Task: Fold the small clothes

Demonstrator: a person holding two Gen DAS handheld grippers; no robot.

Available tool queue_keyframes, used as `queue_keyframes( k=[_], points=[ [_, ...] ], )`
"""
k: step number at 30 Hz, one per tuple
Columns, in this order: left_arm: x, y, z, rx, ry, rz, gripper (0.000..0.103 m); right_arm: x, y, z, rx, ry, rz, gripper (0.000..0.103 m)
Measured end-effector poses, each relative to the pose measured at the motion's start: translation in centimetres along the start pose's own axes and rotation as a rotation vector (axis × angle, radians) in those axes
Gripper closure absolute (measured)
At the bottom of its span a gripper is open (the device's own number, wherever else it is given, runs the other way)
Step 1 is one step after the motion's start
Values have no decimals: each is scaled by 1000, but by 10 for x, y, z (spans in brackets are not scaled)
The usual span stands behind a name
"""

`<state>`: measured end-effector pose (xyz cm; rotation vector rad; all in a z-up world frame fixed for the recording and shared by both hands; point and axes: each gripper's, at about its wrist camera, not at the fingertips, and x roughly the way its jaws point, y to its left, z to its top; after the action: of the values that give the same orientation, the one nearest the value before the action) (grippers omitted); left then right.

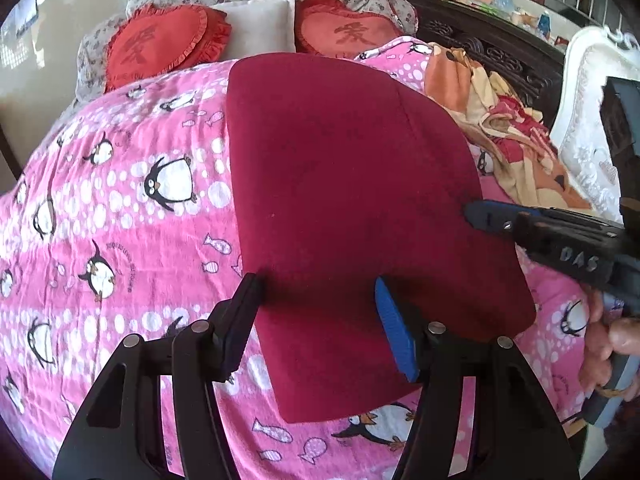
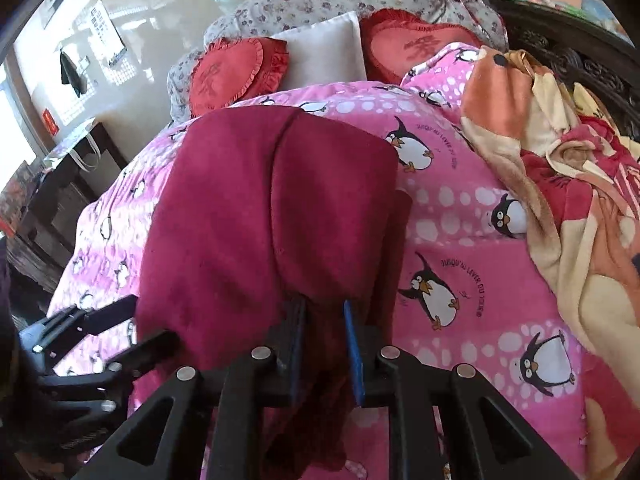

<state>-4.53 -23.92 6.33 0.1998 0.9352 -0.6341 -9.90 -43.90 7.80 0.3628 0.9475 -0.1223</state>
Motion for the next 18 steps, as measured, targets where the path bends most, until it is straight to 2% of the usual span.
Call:
queue_keyframes(
  k=[2, 3, 4, 5, 6, 7, 10, 13, 15, 18],
  points=[
    [-7, 9, 3, -46, -4, -52, 43, -13, -5, 1, 24, -21, 19, 82],
    [-9, 13, 5, -63, -12, -67, 43, -21, -10, -1, 46, -47, 27, 70],
    [-13, 20, 7, -88, -28, -89, 43, -27, -14, -2, 67, -72, 32, 48],
    [-16, 27, 10, -117, -47, -117, 42, -31, -18, -3, 92, -100, 43, 40],
    [-16, 32, 12, -135, -56, -134, 34, -33, -26, -5, 122, -125, 66, 27],
    [-16, 38, 15, -160, -62, -154, 27, -31, -32, -4, 147, -129, 91, 25],
    [-7, 53, 23, -229, -61, -208, 26, -9, -44, 0, 189, -81, 160, 25],
    [10, 55, 27, -232, -23, -232, 26, 14, -52, 4, 199, -49, 198, 25],
    [27, 53, 28, -227, 19, -251, 25, 25, -56, 6, 230, -46, 263, 25],
    [43, 47, 29, -220, 36, -265, 22, 39, -58, 10, 261, -44, 322, 24]
  ],
)
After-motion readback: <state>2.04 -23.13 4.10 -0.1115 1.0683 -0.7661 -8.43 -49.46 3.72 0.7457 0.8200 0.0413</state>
